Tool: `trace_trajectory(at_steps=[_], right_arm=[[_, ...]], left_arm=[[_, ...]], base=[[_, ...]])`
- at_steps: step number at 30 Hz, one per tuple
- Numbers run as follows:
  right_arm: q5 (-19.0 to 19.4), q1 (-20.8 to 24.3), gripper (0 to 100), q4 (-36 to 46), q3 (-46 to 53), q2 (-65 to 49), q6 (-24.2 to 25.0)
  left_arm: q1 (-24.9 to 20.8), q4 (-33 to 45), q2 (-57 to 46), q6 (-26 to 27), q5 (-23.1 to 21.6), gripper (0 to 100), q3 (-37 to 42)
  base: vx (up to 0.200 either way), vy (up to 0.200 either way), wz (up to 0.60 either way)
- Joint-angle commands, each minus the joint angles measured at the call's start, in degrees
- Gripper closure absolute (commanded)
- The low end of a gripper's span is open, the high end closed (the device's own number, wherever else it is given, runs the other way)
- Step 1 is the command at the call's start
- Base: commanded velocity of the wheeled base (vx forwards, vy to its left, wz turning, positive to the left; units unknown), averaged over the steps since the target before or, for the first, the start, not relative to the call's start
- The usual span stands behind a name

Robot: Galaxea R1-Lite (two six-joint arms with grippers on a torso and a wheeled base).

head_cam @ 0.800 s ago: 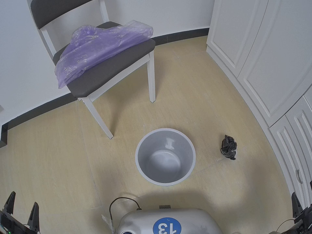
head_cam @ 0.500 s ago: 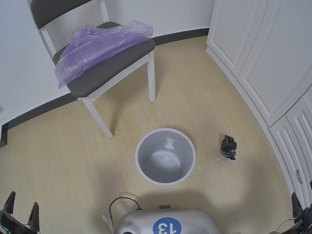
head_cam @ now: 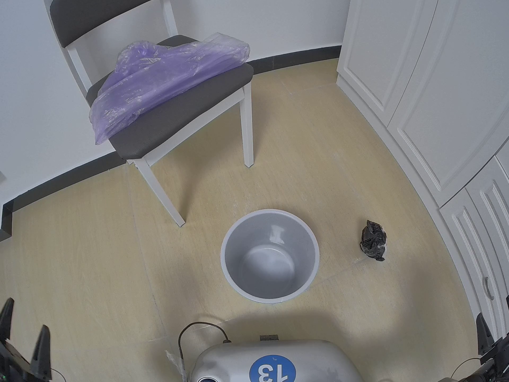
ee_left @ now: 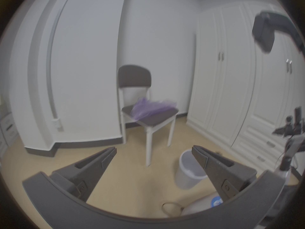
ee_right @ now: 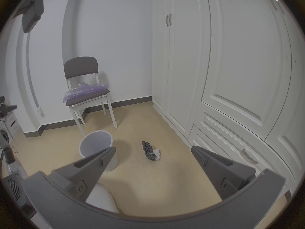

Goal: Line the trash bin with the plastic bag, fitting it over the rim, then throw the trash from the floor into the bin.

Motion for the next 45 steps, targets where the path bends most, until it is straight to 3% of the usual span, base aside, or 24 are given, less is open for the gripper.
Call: trace_trajectory(at_steps=[1,2,3,5,8,17,22,32,40,44,45], right_arm=[[0.3,0.0,0,-0.5,0.9,-1.0,-0.2],[0.3,0.0,0,-0.5,0.9,-1.0,-0.2],[4.9,0.2,0,-4.7,-2.3,-1.0,-1.5],[10.4,0.2,0,-5.3,-8.3,0.4,-0.9],[12.1,-0.4,0,-3.4,-12.0,4.9,-0.9],[12.0,-0.4,0,-6.7,-17.7,19.6,1.1],[11.6,-0.5,0,-11.9,-21.5,27.4,2.1],[5.0,0.0,0,-26.1,-26.0,43.5,4.2],[2.7,0.0,0,-27.5,-27.8,50.6,4.9],[1.5,0.0,0,-27.5,-28.4,52.8,5.6],[0.6,0.0,0,-27.6,-28.5,54.1,5.7]], left_arm=[[0.1,2.6,2.8,-3.6,-5.5,0,-13.7],[0.1,2.6,2.8,-3.6,-5.5,0,-13.7],[0.4,11.7,5.2,-0.5,-5.1,0,-17.9],[0.3,15.5,7.0,1.5,-3.6,0,-19.0],[0.2,15.7,9.7,3.5,-0.8,0,-18.8],[0.3,15.6,17.7,11.3,3.0,0,-21.2],[0.4,15.7,23.2,12.8,5.3,0,-24.4],[0.4,15.5,36.5,13.1,6.7,0,-26.8],[0.2,12.5,45.5,14.6,7.0,0,-27.3],[0.5,9.2,50.1,18.2,9.2,0,-28.0],[0.4,7.1,52.9,20.1,11.8,0,-29.1]], base=[[0.0,0.0,0.0],[0.0,0.0,0.0],[0.0,0.0,0.0],[0.0,0.0,0.0],[0.0,0.0,0.0],[0.0,0.0,0.0],[0.0,0.0,0.0],[0.0,0.0,0.0],[0.0,0.0,0.0],[0.0,0.0,0.0],[0.0,0.0,0.0]])
